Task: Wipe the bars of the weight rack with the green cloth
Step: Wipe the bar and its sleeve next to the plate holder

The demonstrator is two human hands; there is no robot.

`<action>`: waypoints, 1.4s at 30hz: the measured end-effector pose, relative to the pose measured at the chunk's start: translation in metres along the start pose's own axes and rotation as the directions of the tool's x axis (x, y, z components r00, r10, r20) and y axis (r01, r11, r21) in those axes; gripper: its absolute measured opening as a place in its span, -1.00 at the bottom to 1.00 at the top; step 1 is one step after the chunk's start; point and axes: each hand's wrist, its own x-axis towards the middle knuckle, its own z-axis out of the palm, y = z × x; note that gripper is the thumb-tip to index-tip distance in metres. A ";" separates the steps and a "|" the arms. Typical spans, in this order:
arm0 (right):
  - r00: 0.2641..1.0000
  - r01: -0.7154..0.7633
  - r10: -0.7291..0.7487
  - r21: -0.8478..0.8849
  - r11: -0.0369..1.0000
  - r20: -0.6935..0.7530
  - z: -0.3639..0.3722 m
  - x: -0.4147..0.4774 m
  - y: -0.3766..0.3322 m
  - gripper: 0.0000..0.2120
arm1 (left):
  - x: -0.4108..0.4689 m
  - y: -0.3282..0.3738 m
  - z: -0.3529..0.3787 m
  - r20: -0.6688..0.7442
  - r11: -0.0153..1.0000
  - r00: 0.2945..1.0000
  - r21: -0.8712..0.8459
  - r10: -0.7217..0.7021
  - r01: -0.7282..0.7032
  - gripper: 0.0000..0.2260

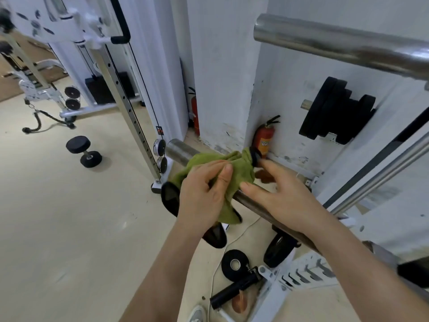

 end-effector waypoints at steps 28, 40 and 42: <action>0.955 0.197 -0.201 -0.041 0.979 -0.218 -0.070 0.121 -0.131 -0.74 | 0.020 0.010 -0.093 0.257 0.843 0.949 -0.456 -0.181 0.284 -0.71; 0.996 0.063 -0.092 -0.792 0.607 0.009 0.113 0.099 -0.050 -0.11 | 0.078 -0.106 -0.082 0.135 0.746 0.765 -0.171 -0.629 0.644 -0.54; 0.997 0.037 -0.071 -0.800 0.599 -0.006 0.116 0.107 -0.054 -0.23 | 0.102 -0.110 -0.078 0.169 0.739 0.738 -0.070 -0.653 0.670 -0.40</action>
